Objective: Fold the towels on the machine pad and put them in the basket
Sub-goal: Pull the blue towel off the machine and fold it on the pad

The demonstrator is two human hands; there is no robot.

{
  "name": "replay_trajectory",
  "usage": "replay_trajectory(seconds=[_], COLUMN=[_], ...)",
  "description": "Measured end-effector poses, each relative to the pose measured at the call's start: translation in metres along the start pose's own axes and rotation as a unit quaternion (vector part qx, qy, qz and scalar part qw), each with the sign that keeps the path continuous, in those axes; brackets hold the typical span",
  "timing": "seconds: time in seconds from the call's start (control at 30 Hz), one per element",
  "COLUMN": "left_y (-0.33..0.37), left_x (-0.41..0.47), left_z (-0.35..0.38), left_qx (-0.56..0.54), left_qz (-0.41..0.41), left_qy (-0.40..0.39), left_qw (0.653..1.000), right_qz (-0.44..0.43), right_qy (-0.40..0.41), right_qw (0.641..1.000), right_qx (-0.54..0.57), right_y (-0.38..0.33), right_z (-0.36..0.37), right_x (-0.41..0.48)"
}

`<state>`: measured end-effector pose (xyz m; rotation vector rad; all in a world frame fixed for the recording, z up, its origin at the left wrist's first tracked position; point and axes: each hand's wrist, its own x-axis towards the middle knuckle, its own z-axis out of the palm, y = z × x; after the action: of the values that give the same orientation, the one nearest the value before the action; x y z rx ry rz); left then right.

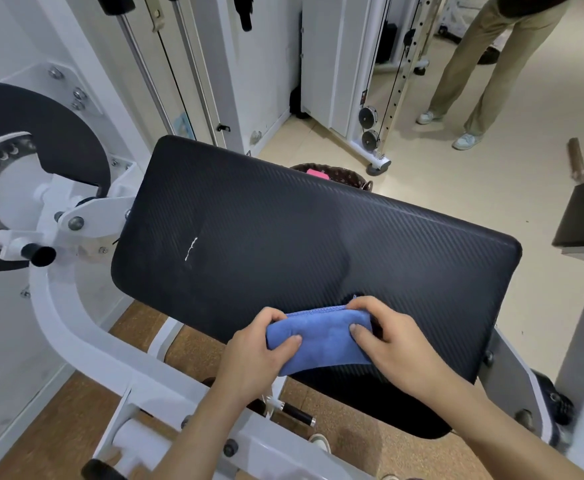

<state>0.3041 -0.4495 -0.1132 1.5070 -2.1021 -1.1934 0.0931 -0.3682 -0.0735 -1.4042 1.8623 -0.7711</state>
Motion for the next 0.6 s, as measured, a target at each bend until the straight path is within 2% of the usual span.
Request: replay_trajectory(seconds=[0.07,0.13,0.2,0.27,0.33,0.37,0.5,0.53,0.6], left_y=[0.000,0.002,0.008,0.012,0.015,0.015,0.006,0.007,0.006], left_x=[0.003,0.007,0.008,0.006,-0.003,-0.007,-0.013,-0.015,-0.021], left_z=[0.005,0.007,0.008,0.010,0.017,0.020,0.027,0.026,0.027], left_qx=[0.008,0.006,0.010,0.046,0.123,0.151,0.229,0.240,0.240], left_qz=[-0.019,-0.037,-0.054,-0.052,0.016,0.059,0.227,0.280,0.376], left_qy=[0.027,0.047,0.056,0.066,0.129,0.165,0.312,0.318,0.276], left_qw=[0.999,0.998,0.997,0.995,0.984,0.973,0.894,0.874,0.852], right_qz=[-0.022,-0.058,-0.136,-0.236,-0.296,-0.300,-0.270,-0.263,-0.254], right_qy=[0.045,0.104,0.166,0.173,0.129,0.102,0.036,0.026,0.010], right_qw=[0.998,0.984,0.942,0.885,0.845,0.835,0.827,0.823,0.815], right_qx=[-0.040,-0.132,-0.259,-0.361,-0.426,-0.451,-0.492,-0.503,-0.521], right_y=[-0.003,-0.005,-0.003,0.000,0.001,0.002,-0.005,-0.005,-0.004], right_z=[0.006,0.010,0.012,0.013,0.013,0.013,0.010,0.008,0.005], right_x=[-0.003,-0.004,-0.002,0.000,0.000,0.000,-0.005,-0.006,-0.007])
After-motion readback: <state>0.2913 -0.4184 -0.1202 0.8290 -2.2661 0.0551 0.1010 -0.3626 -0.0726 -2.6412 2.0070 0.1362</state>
